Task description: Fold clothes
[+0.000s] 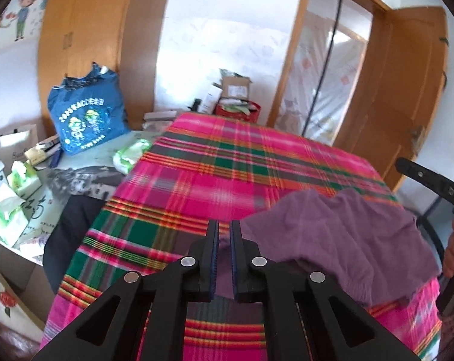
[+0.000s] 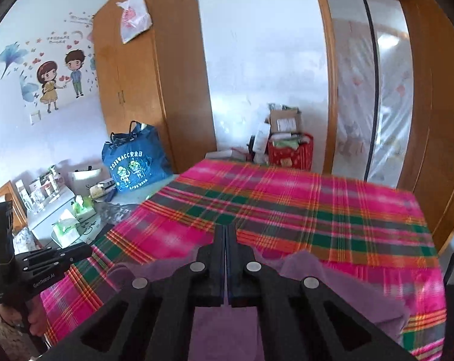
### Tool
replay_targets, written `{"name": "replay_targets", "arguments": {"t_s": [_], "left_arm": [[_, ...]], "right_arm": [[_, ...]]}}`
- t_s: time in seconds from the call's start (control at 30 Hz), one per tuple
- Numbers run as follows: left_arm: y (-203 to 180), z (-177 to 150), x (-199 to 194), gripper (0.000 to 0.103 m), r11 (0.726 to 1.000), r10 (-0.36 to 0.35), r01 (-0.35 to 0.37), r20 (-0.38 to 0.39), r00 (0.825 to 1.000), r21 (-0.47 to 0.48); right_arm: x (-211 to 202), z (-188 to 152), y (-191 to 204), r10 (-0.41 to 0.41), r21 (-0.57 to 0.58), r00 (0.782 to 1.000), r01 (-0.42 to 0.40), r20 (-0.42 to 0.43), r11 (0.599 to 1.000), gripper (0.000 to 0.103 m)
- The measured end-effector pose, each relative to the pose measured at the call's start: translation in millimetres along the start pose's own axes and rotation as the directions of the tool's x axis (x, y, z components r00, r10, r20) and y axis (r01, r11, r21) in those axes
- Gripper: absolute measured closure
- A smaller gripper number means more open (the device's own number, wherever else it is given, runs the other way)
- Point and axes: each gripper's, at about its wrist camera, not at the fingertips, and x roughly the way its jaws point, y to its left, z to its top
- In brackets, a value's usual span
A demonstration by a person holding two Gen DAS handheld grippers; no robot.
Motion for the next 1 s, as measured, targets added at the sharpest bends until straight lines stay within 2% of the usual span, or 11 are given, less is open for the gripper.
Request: {"name": "replay_targets", "arguments": {"t_s": [0.07, 0.13, 0.2, 0.27, 0.47, 0.53, 0.6, 0.7, 0.77, 0.8, 1.0], "left_arm": [[-9, -5, 5, 0.095, 0.999, -0.034, 0.035, -0.040, 0.999, 0.019], [-18, -10, 12, 0.089, 0.996, -0.084, 0.087, -0.089, 0.992, 0.029], [-27, -16, 20, 0.078, 0.988, -0.149, 0.154, -0.146, 0.978, 0.028], [-39, -22, 27, 0.076, 0.975, -0.209, 0.221, -0.205, 0.956, 0.034], [-72, -45, 54, 0.076, 0.934, -0.330, 0.358, -0.381, 0.864, 0.001], [-79, -50, 61, 0.070, 0.912, -0.390, 0.407, -0.415, 0.822, -0.052], [-85, -54, 66, 0.070, 0.890, -0.441, 0.446, -0.438, 0.783, -0.099], [-88, -55, 69, 0.070, 0.876, -0.472, 0.464, -0.434, 0.767, -0.133], [-90, -55, 76, 0.066, 0.863, -0.497, 0.478, -0.449, 0.742, -0.166], [-90, -53, 78, 0.058, 0.861, -0.503, 0.473, -0.448, 0.739, -0.187], [-91, -47, 93, 0.056, 0.850, -0.527, 0.444, -0.467, 0.710, -0.284]], "right_arm": [[1, -8, -7, 0.005, 0.029, 1.000, -0.004, -0.026, 1.000, 0.102], [0, -16, -14, 0.006, 0.053, 0.999, -0.003, -0.048, 0.999, 0.102], [-3, -26, -20, -0.010, 0.059, 0.997, 0.015, -0.074, 0.998, 0.102], [-4, -37, -24, -0.027, 0.065, 0.995, 0.034, -0.098, 0.997, 0.102], [-6, -72, -40, -0.050, 0.120, 0.983, 0.072, -0.175, 0.990, 0.100], [-7, -83, -45, -0.058, 0.137, 0.979, 0.086, -0.195, 0.987, 0.097], [-9, -93, -49, -0.070, 0.147, 0.975, 0.102, -0.212, 0.984, 0.092], [-14, -107, -54, -0.098, 0.146, 0.968, 0.135, -0.232, 0.980, 0.080], [-18, -116, -56, -0.108, 0.134, 0.964, 0.144, -0.241, 0.980, 0.077], [-20, -120, -56, -0.112, 0.127, 0.963, 0.146, -0.245, 0.981, 0.074], [-30, -139, -55, -0.131, 0.071, 0.954, 0.155, -0.270, 0.985, 0.064]]}}
